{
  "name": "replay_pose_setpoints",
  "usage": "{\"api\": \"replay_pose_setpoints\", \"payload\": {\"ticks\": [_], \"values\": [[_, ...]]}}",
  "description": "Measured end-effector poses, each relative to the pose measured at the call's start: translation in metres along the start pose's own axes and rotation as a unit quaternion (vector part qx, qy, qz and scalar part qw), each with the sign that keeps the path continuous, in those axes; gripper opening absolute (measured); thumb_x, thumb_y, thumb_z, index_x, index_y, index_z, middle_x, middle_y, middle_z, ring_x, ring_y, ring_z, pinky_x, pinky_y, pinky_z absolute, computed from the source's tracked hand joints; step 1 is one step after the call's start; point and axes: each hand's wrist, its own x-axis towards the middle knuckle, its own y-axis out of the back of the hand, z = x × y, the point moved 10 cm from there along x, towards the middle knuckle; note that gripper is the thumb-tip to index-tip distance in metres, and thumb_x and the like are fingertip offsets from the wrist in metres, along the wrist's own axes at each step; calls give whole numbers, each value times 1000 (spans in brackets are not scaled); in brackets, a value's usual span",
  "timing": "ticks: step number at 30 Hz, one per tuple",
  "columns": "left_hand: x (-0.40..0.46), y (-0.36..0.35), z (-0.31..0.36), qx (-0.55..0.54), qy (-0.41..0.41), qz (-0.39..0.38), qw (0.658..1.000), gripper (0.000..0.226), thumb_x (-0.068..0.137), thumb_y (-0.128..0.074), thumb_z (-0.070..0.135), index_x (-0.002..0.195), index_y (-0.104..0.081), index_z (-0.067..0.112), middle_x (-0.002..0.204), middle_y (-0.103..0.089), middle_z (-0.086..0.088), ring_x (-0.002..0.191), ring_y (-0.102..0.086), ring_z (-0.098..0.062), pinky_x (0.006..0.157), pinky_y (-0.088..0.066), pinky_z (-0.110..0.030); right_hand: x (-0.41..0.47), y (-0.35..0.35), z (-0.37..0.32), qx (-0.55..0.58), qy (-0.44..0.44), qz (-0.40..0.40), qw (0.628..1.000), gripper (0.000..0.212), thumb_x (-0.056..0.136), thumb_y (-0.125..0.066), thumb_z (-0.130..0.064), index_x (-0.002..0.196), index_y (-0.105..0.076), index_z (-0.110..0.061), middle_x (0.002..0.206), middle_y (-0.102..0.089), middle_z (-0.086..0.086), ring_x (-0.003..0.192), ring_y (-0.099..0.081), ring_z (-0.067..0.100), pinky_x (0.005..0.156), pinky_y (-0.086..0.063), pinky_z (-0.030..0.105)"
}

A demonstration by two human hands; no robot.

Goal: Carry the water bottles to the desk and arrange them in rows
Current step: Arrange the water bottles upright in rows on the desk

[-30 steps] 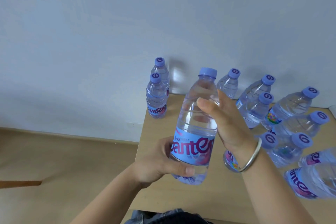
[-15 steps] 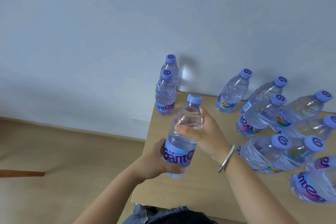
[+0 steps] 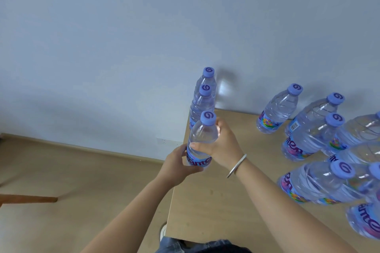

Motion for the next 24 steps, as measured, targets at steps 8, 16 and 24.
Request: {"api": "replay_pose_setpoints", "payload": {"ticks": [8, 16, 24], "values": [[17, 3, -12, -3, -5, 30, 1000, 51, 64, -80, 25, 100, -51, 47, 103, -63, 18, 92, -52, 16, 71, -35, 3, 11, -15, 0, -48, 29, -9, 998, 62, 56, -86, -25, 107, -52, -23, 95, -60, -15, 91, -60, 9, 76, -45, 14], [27, 4, -14, 7, -3, 26, 1000, 44, 62, -76, 35, 93, -49, 51, 96, -59, 21, 87, -50, 18, 68, -36, 2, 16, -11, -5, -73, 69, 36, 994, 60, 53, -88, -27, 102, -53, -28, 108, -49, -1, 105, -54, 19, 92, -47, 32], [40, 2, -11, 4, -4, 14, 1000, 48, 64, -78, 30, 93, -48, 53, 98, -61, 20, 90, -55, 11, 71, -38, 0, 27, -7, 1, -80, 58, 44, 994, 57, 56, -85, -32, 101, -50, -32, 105, -60, -3, 99, -59, 16, 87, -50, 35]]}}
